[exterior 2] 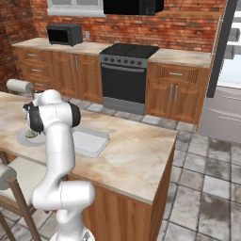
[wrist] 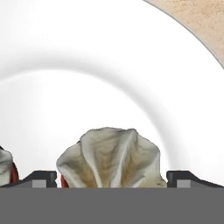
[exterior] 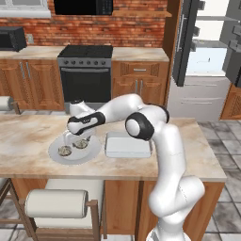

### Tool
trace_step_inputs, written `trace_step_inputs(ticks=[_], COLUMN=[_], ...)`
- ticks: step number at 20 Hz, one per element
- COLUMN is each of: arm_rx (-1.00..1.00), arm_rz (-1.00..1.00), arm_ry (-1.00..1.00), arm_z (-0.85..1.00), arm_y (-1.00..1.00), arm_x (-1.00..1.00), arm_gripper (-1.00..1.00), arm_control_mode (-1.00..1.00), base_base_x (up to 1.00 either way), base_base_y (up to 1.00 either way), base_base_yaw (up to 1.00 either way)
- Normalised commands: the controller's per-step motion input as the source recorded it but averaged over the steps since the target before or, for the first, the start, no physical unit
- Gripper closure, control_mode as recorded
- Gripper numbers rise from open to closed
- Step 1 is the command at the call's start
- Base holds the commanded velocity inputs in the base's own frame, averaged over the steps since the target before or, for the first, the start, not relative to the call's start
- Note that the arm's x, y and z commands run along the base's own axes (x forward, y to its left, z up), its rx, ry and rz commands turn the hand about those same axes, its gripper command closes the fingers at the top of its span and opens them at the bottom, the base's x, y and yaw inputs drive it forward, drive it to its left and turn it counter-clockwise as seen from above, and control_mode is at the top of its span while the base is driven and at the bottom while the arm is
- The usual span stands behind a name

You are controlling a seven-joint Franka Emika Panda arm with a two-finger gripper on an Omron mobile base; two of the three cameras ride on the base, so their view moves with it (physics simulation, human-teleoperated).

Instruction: Place two dumplings into each of the tupperware containers and then place the containers in the fridge.

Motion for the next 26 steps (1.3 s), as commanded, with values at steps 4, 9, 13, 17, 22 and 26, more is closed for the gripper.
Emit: trace_step_inputs(ticks=[4,9,13,17,22,26], arm_rx=[0.00,0.00,0.00,0.00,0.00,0.04], arm_rz=[0.00,0.00,0.00,0.00,-0.05,-0.01], arm_ry=[0.02,0.01,0.00,0.00,0.00,0.00], arm_z=[-0.21,-0.22,-0.01,0.37,0.71,0.46], arm_y=[0.12,0.01,0.00,-0.16,-0.49,-0.93], arm_x=[0.00,-0.11,-0.07,-0.34,-0.54,-0.88], arm_gripper=[-1.00,1.00,1.00,1.00,1.00,1.00], arm_control_mode=[-1.00,-1.00,-1.00,-1.00,-1.00,-1.00], base_base_x=[0.00,0.00,0.00,0.00,0.00,0.00], base_base_y=[0.00,0.00,0.00,0.00,0.00,0.00], base_base_yaw=[0.00,0.00,0.00,0.00,0.00,0.00])
